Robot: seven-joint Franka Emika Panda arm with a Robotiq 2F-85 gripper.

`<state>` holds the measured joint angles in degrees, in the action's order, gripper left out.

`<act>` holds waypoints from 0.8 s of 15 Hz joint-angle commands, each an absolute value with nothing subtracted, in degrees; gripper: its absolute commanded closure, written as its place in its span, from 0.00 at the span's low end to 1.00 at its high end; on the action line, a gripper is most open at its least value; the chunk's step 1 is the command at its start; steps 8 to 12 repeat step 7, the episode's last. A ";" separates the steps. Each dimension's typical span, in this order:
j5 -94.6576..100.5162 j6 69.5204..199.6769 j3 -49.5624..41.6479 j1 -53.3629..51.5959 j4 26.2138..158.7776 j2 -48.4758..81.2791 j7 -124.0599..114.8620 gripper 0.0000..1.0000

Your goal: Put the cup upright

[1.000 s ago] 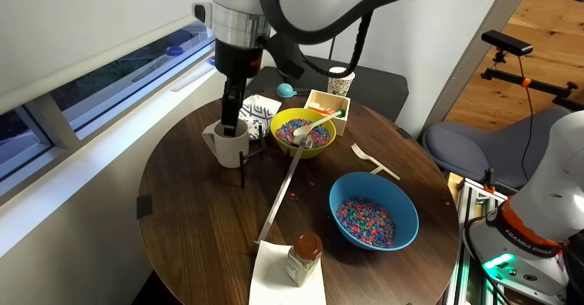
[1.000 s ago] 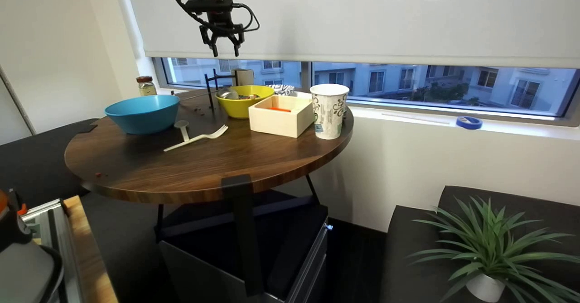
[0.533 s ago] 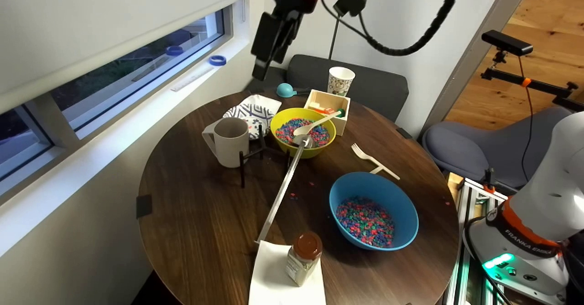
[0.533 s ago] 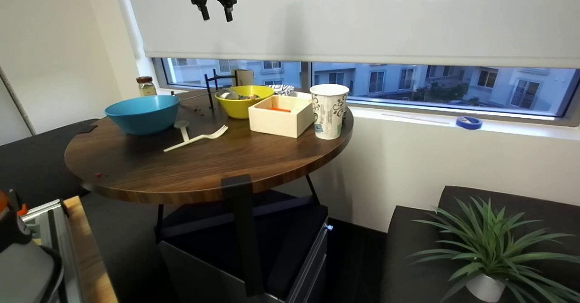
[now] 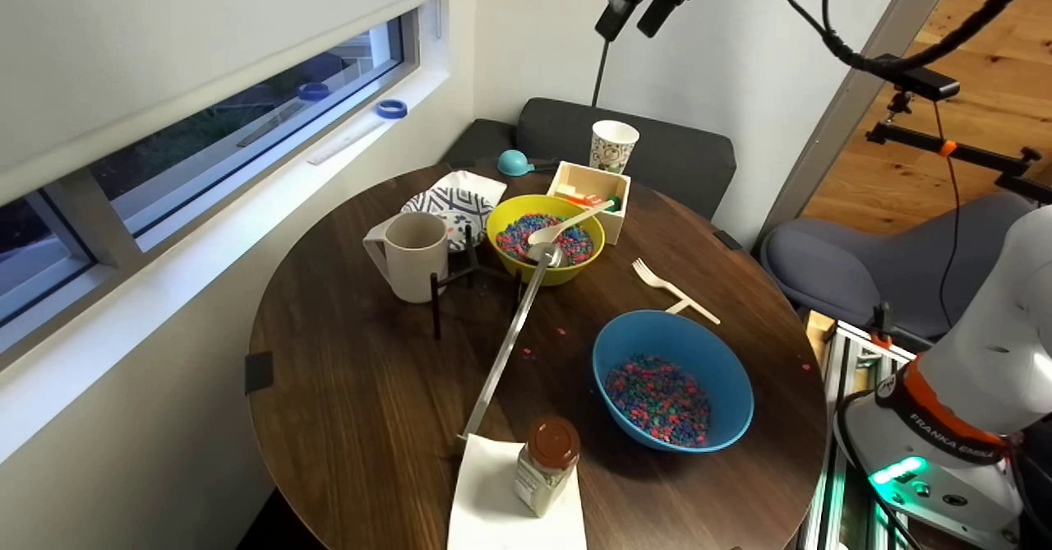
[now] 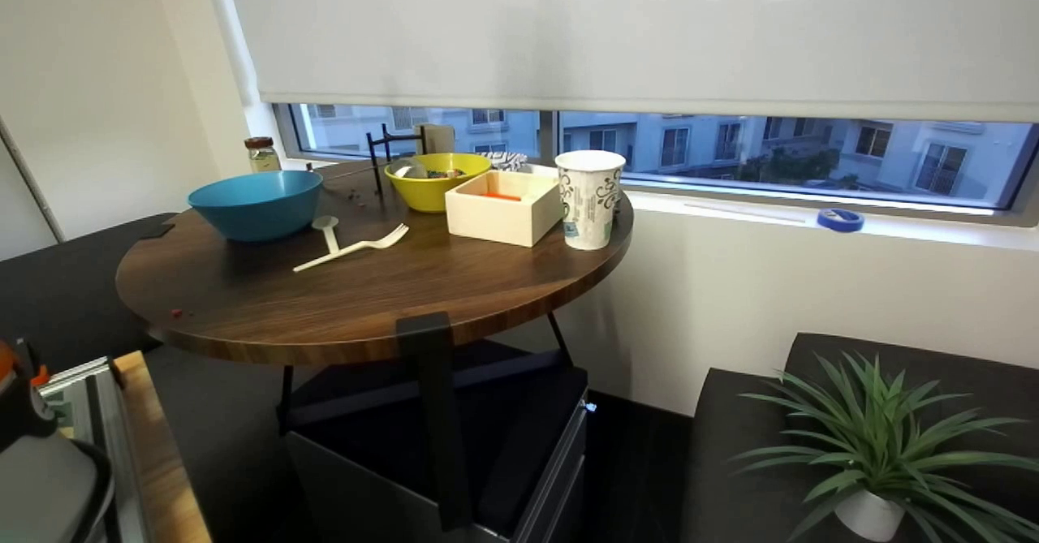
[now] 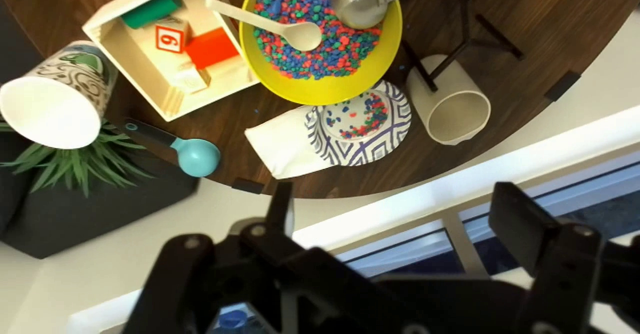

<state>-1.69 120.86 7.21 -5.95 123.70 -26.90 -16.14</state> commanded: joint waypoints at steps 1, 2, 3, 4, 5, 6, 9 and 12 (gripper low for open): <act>-2.21 120.65 7.65 -4.79 124.55 -28.58 -16.05 0.00; -2.26 120.65 7.63 -4.66 125.33 -29.64 -16.27 0.00; -2.31 120.65 7.67 -4.64 125.79 -30.10 -16.45 0.00; -2.32 120.65 7.72 -4.65 126.03 -30.13 -16.53 0.00; -2.33 120.65 7.72 -4.65 126.14 -30.05 -16.56 0.00; -2.34 120.65 7.71 -4.65 126.16 -29.96 -16.58 0.00; -2.34 120.65 7.72 -4.65 126.16 -29.90 -16.59 0.00; -2.34 120.65 7.72 -4.65 126.16 -29.90 -16.59 0.00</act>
